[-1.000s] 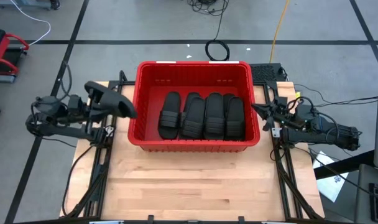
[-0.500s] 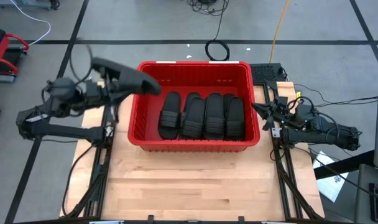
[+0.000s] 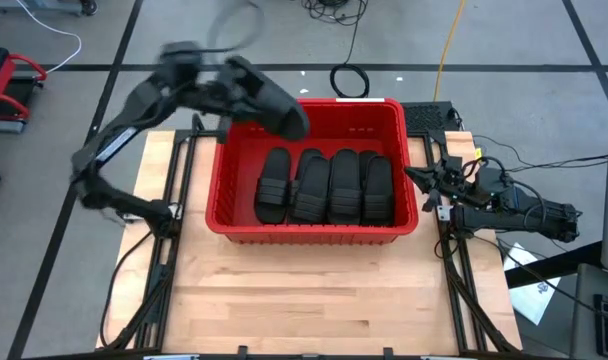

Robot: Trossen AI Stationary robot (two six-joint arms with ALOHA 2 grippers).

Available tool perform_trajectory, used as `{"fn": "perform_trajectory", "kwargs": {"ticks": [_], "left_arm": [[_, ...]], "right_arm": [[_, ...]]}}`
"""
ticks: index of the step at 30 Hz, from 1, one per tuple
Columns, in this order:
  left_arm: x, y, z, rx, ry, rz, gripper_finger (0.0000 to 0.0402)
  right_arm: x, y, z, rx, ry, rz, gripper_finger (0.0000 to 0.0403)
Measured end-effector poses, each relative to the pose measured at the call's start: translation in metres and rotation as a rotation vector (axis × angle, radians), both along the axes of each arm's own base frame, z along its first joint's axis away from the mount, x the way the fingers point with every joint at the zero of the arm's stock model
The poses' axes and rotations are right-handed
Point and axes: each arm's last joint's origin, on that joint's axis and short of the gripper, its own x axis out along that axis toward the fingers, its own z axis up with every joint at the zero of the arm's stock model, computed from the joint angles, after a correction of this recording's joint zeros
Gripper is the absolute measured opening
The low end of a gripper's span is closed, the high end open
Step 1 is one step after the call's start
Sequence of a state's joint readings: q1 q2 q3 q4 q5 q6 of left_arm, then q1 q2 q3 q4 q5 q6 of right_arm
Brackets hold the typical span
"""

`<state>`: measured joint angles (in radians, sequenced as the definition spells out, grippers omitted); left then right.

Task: Pick and place slides into bin
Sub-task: Put the black slide into the red bin

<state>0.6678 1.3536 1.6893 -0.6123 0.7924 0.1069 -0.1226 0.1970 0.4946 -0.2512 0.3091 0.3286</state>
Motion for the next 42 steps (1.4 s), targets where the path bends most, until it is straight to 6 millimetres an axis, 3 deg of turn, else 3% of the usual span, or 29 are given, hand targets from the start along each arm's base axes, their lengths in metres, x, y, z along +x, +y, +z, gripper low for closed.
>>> {"fn": "perform_trajectory", "kwargs": {"ticks": [3, 10, 16, 20, 25, 31, 38, 42], "left_arm": [[0.018, 0.012, -0.012, -0.094, 0.167, -0.061, 0.0], [0.044, 0.029, -0.032, -0.128, 0.452, -0.195, 0.0], [0.063, 0.04, -0.052, -0.117, 0.537, -0.272, 0.0], [0.068, 0.036, -0.06, -0.087, 0.6, -0.305, 0.0], [0.092, 0.028, -0.098, -0.017, 0.773, -0.344, 0.0], [0.093, 0.01, -0.128, 0.022, 0.871, -0.458, 0.0], [0.09, 0.009, -0.156, -0.017, 0.919, -0.534, 0.0], [0.088, 0.014, -0.161, -0.077, 0.854, -0.569, 0.0]], "right_arm": [[0.0, 0.001, 0.0, 0.001, 0.001, 0.033, 0.0], [0.001, 0.001, 0.0, 0.013, -0.005, 0.05, 0.0], [0.001, 0.001, 0.001, 0.013, -0.012, 0.05, 0.0], [0.001, 0.001, 0.001, 0.008, -0.011, 0.048, 0.0], [0.001, 0.001, 0.001, -0.001, -0.014, 0.047, 0.0], [0.001, 0.001, 0.001, -0.001, -0.015, 0.048, 0.0], [0.001, 0.001, 0.001, -0.001, -0.015, 0.049, 0.0], [0.001, 0.001, 0.001, 0.009, -0.019, 0.052, 0.0]]}}
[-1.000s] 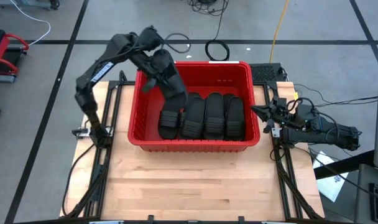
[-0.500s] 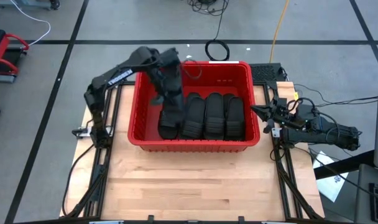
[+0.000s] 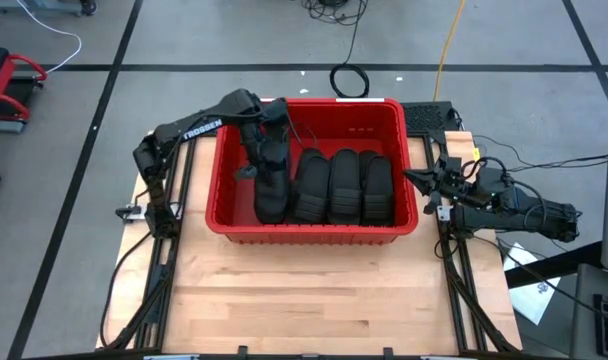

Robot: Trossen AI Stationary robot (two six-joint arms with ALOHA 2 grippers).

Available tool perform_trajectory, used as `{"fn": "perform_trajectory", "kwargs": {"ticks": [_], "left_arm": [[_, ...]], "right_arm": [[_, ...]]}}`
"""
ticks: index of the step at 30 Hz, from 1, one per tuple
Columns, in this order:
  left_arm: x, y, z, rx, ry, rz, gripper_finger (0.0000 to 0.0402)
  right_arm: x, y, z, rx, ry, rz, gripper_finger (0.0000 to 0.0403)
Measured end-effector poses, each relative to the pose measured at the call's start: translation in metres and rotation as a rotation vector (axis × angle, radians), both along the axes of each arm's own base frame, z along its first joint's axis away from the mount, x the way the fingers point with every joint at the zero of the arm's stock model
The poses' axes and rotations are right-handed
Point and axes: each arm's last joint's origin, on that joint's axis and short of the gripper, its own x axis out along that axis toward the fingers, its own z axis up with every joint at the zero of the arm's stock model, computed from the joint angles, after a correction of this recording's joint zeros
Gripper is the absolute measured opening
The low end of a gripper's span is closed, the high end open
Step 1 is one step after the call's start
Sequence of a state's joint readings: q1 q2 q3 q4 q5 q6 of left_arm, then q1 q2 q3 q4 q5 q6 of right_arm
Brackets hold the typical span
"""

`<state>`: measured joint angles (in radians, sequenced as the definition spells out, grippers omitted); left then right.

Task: Pick and place slides into bin
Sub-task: Put the black slide into the red bin

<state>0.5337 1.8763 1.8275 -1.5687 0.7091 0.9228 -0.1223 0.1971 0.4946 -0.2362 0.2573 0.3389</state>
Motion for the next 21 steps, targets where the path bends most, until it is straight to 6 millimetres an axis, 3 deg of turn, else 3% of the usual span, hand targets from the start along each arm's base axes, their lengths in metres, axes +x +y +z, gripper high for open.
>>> {"fn": "perform_trajectory", "kwargs": {"ticks": [8, 21], "left_arm": [[-0.005, 0.007, -0.033, -0.079, 0.018, 0.015, 0.0], [-0.009, 0.004, -0.081, -0.051, 0.03, -0.034, 0.0]], "right_arm": [[0.0, 0.0, 0.0, 0.001, 0.0, 0.0, 0.0], [0.0, 0.0, 0.0, -0.017, 0.007, -0.001, 0.0]]}}
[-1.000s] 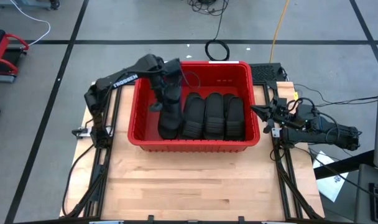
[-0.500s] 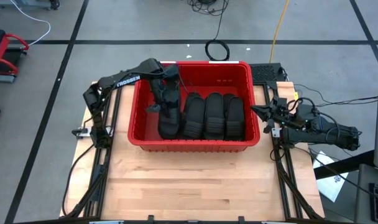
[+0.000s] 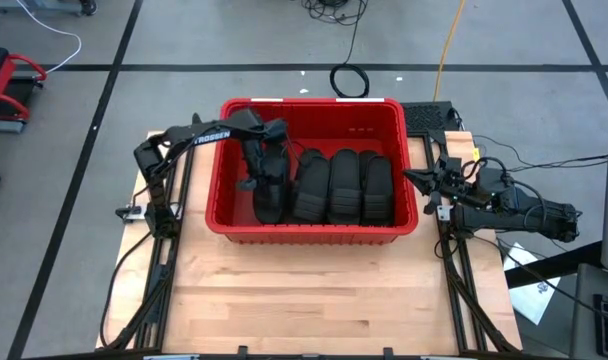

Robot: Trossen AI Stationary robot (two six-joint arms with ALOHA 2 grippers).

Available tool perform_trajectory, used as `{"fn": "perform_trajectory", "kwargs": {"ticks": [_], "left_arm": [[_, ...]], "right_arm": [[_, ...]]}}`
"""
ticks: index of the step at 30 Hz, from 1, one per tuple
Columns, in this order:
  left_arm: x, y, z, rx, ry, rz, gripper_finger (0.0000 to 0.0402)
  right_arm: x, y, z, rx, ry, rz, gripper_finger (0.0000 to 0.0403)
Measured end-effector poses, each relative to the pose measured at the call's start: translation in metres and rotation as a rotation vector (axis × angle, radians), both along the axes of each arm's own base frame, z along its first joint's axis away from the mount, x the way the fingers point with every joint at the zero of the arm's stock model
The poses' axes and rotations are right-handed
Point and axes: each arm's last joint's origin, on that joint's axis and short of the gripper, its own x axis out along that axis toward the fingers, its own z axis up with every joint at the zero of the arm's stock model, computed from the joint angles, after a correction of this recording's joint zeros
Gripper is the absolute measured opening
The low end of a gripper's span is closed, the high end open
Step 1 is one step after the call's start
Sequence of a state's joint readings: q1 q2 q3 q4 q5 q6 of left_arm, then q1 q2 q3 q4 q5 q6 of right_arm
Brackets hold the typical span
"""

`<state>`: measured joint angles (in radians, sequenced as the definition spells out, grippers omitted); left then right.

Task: Pick and place slides into bin
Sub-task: Put the black slide into the red bin

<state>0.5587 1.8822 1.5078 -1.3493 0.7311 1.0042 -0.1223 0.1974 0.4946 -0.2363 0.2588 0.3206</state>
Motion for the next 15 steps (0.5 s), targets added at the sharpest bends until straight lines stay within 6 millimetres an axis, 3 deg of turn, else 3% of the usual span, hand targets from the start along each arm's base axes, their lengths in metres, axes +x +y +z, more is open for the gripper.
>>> {"fn": "perform_trajectory", "kwargs": {"ticks": [6, 15], "left_arm": [[0.003, 0.0, -0.021, 0.0, -0.006, -0.014, 0.0], [0.005, 0.0, -0.025, 0.032, 0.041, -0.003, 0.0014]], "right_arm": [[0.0, 0.0, 0.0, 0.005, -0.002, -0.001, 0.0], [0.0, 0.0, 0.0, 0.014, -0.006, -0.002, 0.0]]}}
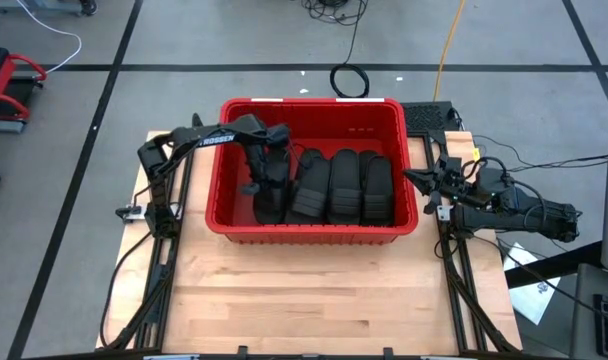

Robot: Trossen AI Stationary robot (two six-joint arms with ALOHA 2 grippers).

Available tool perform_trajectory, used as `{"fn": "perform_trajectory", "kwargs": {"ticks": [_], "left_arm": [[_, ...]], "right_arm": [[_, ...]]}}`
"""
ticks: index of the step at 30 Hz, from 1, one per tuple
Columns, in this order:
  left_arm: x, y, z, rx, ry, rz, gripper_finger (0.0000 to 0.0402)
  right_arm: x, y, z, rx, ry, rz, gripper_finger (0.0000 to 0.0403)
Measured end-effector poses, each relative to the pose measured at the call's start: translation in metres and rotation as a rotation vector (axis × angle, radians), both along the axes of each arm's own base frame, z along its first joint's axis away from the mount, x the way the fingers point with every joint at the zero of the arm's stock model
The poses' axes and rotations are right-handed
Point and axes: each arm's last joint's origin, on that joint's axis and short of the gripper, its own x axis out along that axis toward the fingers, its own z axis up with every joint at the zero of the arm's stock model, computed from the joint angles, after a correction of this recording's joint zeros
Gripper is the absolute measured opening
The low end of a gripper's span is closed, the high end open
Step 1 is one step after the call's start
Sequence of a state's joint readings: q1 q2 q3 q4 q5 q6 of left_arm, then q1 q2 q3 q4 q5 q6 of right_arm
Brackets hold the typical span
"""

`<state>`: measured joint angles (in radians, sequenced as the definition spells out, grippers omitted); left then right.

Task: Pick and place slides into bin
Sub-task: Put the black slide into the red bin, then return to Home Position

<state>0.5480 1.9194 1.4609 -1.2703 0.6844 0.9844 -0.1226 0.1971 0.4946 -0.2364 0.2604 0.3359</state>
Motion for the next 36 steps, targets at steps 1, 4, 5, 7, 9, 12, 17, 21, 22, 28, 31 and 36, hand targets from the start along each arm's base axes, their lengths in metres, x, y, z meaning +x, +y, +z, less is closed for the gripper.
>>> {"fn": "perform_trajectory", "kwargs": {"ticks": [1, 4, 5, 7, 9, 12, 17, 21, 22, 28, 31, 36], "left_arm": [[0.0, 0.0, 0.0, 0.009, 0.011, 0.006, 0.0019], [0.0, 0.0, -0.001, 0.019, 0.034, 0.023, 0.0038], [0.0, 0.0, 0.0, 0.02, 0.038, 0.026, 0.0045], [0.0, 0.0, 0.0, 0.017, 0.049, 0.043, 0.0063], [0.0, 0.001, 0.0, 0.007, 0.064, 0.076, 0.0084], [0.002, 0.002, 0.003, 0.0, 0.086, 0.118, 0.0121], [0.005, 0.004, 0.011, 0.02, 0.093, 0.145, 0.0187], [0.01, 0.007, 0.025, 0.036, 0.062, 0.155, 0.0227], [0.011, 0.008, 0.029, 0.039, 0.053, 0.158, 0.0234], [0.016, 0.011, 0.049, 0.057, 0.006, 0.164, 0.0256], [0.017, 0.012, 0.06, 0.064, 0.011, 0.185, 0.0257], [0.012, 0.012, 0.087, 0.182, 0.035, 0.127, 0.023]], "right_arm": [[0.0, 0.0, 0.0, 0.0, 0.0, 0.0, 0.0], [0.0, 0.0, 0.0, 0.0, 0.0, 0.0, 0.0], [0.0, 0.0, 0.0, 0.0, 0.0, 0.0, 0.0], [0.0, 0.0, 0.0, 0.0, 0.0, 0.0, 0.0], [0.0, 0.0, 0.0, -0.004, 0.001, 0.0, 0.0], [0.0, 0.0, 0.0, -0.006, 0.003, 0.0, 0.0], [0.0, 0.0, 0.0, -0.007, 0.003, 0.001, 0.0], [0.0, 0.0, 0.0, -0.007, 0.003, 0.001, 0.0], [0.0, 0.0, 0.0, -0.007, 0.003, 0.001, 0.0], [0.0, 0.0, 0.0, -0.007, 0.003, 0.003, 0.0], [0.0, 0.0, 0.0, -0.007, 0.003, 0.003, 0.0], [0.0, 0.0, 0.002, -0.063, 0.006, 0.003, 0.0]]}}
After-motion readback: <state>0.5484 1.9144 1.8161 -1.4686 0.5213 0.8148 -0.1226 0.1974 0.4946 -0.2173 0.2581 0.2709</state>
